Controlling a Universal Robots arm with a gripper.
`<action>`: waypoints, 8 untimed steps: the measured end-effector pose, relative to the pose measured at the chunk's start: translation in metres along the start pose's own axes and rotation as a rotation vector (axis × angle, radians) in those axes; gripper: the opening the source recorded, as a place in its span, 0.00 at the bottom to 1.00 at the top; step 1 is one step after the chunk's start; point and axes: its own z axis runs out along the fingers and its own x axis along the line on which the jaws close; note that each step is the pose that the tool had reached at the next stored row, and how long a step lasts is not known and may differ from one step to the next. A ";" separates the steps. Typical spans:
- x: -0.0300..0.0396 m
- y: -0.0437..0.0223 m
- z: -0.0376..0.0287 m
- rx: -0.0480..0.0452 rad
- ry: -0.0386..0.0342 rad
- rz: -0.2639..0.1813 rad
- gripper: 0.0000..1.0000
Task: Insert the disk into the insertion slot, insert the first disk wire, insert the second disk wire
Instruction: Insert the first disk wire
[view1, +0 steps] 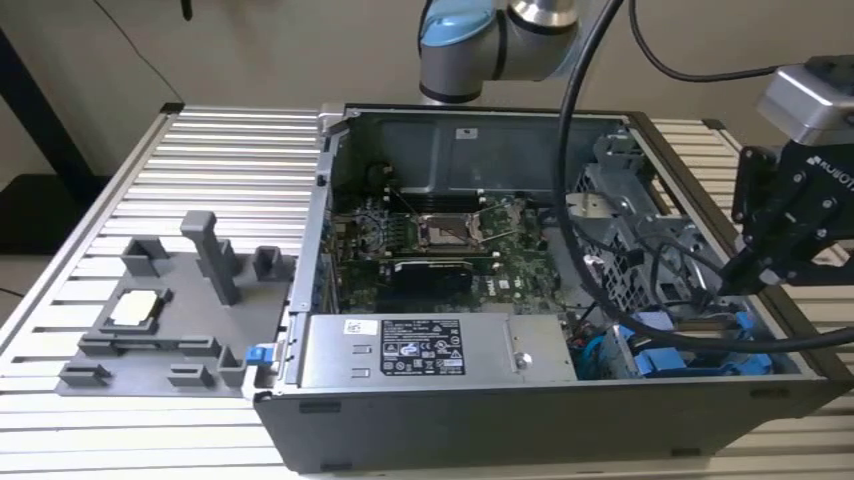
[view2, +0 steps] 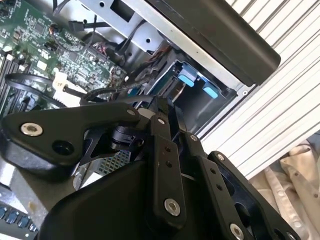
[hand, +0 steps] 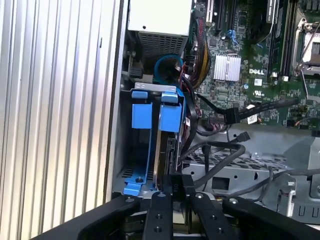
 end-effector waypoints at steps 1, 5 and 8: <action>0.0000 -0.0001 0.0004 0.0002 -0.0003 0.015 0.19; 0.0001 -0.0002 0.0024 0.0012 -0.0023 0.074 0.19; 0.0002 -0.0001 0.0032 0.0016 -0.0040 0.100 0.19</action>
